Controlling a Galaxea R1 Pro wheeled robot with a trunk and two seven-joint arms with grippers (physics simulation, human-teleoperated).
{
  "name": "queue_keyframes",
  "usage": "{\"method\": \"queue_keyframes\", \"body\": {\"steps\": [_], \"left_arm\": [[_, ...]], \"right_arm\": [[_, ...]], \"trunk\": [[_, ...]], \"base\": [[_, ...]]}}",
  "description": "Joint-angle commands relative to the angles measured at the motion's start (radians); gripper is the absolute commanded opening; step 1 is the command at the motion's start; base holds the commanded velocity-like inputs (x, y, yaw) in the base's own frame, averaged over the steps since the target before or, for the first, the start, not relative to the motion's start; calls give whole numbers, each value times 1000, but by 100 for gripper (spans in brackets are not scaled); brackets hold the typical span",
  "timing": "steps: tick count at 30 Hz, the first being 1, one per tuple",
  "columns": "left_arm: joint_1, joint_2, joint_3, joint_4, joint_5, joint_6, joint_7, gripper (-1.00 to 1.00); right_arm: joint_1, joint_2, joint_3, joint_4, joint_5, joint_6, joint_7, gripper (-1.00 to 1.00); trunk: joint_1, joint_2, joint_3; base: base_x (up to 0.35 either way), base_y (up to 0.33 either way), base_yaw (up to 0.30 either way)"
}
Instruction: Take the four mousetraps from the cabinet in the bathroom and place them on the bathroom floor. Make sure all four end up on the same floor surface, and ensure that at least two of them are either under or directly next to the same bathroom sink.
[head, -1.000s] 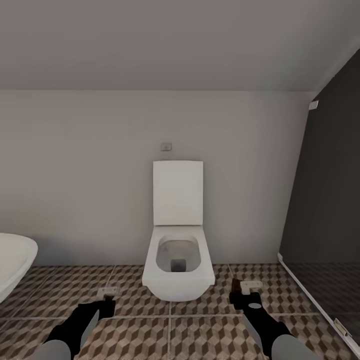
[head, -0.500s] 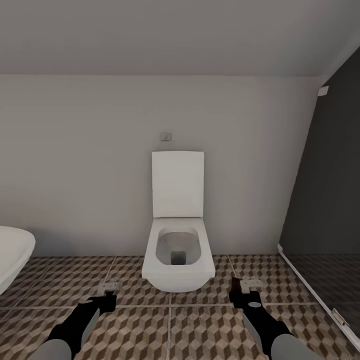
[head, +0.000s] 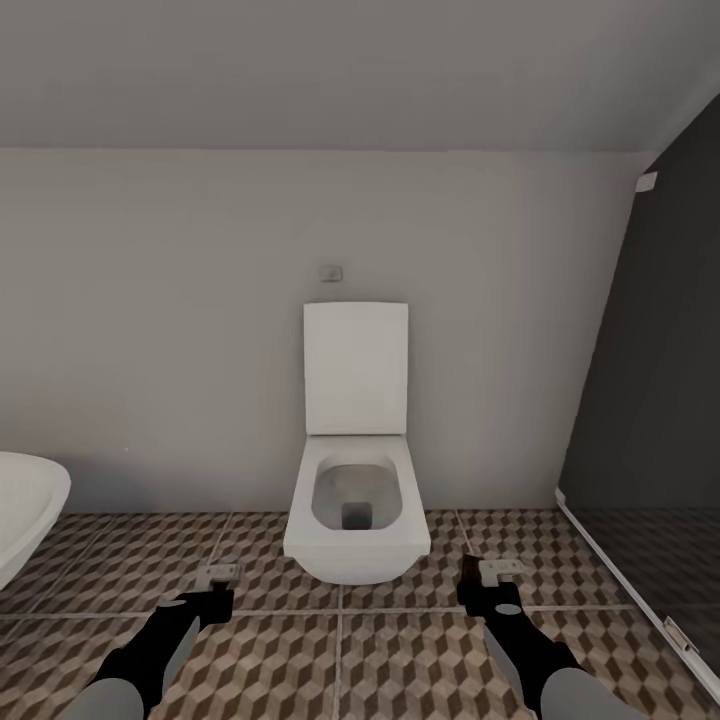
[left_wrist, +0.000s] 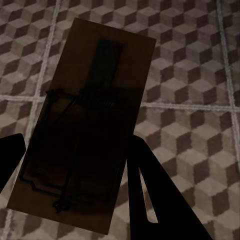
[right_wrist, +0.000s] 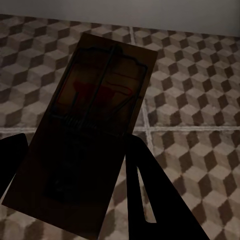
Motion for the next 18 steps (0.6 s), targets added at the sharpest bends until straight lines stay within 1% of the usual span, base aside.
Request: {"method": "queue_keyframes", "body": {"steps": [1, 18], "left_arm": [[0, -1, 6, -2, -10, 5, -6, -100], [0, -1, 6, -3, -10, 4, -5, -100]], "right_arm": [[0, 0, -1, -1, 10, 4, -5, -100], [0, -1, -1, -1, 10, 3, -5, -100]], "trunk": [[0, 0, -1], [0, 0, -1]], "base": [[0, 0, 0], [0, 0, 0]]}}
